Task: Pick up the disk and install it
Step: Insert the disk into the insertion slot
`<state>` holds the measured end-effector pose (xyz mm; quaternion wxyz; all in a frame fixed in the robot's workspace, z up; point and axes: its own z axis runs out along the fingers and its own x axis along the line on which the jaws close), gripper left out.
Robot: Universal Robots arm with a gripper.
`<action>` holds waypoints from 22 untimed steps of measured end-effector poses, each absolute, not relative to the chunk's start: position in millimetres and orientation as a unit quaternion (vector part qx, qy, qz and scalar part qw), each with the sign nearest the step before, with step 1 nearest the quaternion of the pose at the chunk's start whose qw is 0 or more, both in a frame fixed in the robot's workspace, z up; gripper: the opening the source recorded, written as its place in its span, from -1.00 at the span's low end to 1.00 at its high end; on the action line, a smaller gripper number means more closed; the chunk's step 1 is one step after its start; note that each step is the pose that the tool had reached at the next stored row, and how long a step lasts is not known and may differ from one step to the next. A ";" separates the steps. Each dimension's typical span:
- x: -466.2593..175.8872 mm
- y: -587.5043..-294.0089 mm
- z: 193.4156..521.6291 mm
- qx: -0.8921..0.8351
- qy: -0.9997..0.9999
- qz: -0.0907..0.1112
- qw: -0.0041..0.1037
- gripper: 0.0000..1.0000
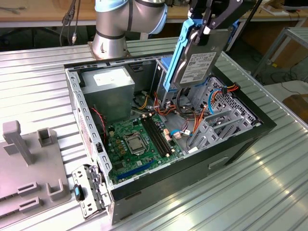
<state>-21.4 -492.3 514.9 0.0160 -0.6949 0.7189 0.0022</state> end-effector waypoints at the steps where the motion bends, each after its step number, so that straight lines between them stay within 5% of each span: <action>1: -21.3 -494.2 514.8 -0.695 0.719 0.002 0.016 -0.26; 22: 11.6 -526.5 510.8 -0.694 0.720 -0.005 0.009 -0.26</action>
